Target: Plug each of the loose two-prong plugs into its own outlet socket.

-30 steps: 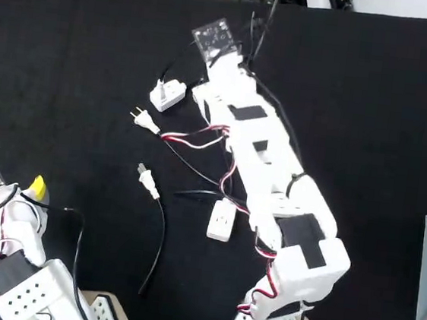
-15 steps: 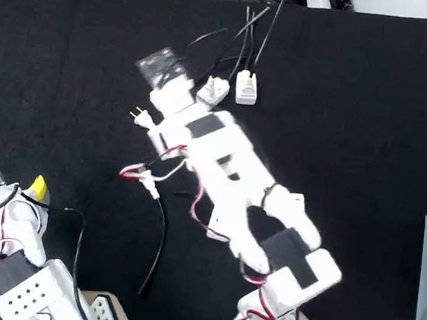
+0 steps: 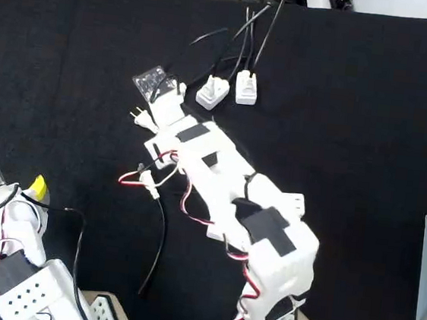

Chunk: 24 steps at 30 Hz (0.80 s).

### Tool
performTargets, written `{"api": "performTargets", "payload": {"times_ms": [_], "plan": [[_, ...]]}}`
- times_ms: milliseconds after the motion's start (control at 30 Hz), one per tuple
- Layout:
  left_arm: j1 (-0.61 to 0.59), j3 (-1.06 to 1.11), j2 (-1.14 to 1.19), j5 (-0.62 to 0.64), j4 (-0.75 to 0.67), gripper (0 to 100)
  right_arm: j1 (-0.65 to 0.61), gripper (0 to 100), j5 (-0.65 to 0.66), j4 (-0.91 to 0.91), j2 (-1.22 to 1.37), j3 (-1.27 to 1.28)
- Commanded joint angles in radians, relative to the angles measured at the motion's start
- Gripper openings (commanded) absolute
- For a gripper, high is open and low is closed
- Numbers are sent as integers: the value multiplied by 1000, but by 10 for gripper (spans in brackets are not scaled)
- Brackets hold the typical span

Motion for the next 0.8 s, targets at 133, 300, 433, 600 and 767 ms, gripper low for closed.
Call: {"api": "performTargets", "payload": {"times_ms": [133, 300, 433, 600, 767], "plan": [[53, 4, -12, -12, 6, 308, -3, 38, 6, -14, 45, -94], [91, 18, -12, -49, 5, 307, -3, 11, 8, -8, 47, -91], [116, 35, -12, -49, 0, 307, -3, 11, 8, 77, -2, -110], [182, 41, -12, -49, 5, 307, -2, 11, 0, 186, -182, -97], [286, 77, -12, -51, -2, 307, -2, 11, -48, 316, -386, -51]]}}
